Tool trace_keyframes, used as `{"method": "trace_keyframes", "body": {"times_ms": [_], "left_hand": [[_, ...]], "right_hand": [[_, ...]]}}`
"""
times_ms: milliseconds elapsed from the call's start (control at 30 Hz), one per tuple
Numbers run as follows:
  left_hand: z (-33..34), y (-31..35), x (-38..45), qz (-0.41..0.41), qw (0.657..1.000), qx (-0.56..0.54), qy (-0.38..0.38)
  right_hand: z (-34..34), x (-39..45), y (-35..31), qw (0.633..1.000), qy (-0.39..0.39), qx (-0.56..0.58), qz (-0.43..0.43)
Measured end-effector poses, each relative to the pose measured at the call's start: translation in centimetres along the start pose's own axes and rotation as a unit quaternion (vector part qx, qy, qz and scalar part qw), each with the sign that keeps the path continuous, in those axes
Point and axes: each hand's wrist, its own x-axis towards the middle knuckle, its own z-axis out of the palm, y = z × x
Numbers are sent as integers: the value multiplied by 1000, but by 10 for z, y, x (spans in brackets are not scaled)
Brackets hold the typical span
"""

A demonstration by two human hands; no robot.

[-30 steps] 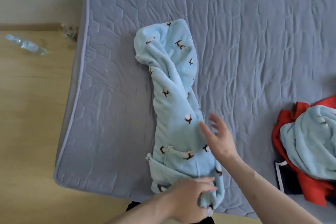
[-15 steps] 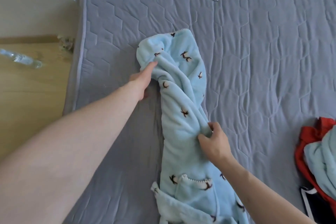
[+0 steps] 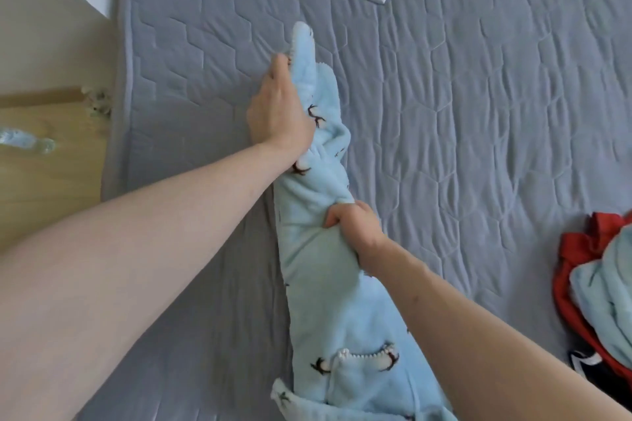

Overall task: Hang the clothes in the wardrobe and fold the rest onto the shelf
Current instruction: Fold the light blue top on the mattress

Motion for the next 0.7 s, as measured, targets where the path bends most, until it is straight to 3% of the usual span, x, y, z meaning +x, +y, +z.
{"method": "trace_keyframes", "body": {"times_ms": [33,100,167,200,267,367,433,533,600,700], "left_hand": [[5,11,-1,6,999,10,-30],[19,29,-1,-62,987,9,-146],[30,38,-2,-162,956,-37,-241],[34,38,-5,-181,949,-78,-246],[31,29,-20,-111,964,-159,-182],[20,-4,-59,92,976,-169,-102],[25,-25,-79,192,960,-82,-184],[48,-36,-89,237,907,65,-340],[64,-33,-84,252,891,106,-361],[85,-29,-80,240,877,150,-388]], "right_hand": [[-8,5,0,999,8,18,39],[-22,15,2,995,36,22,90],[-32,21,11,993,98,-8,70],[-34,21,16,988,146,-29,34],[-36,15,31,967,222,-103,-65],[-27,3,49,942,243,-129,-193],[-21,-3,58,953,205,-108,-196],[-12,-10,76,970,116,-131,-171],[-9,-14,91,954,110,-215,-177],[-18,-12,115,911,164,-348,-146]]}}
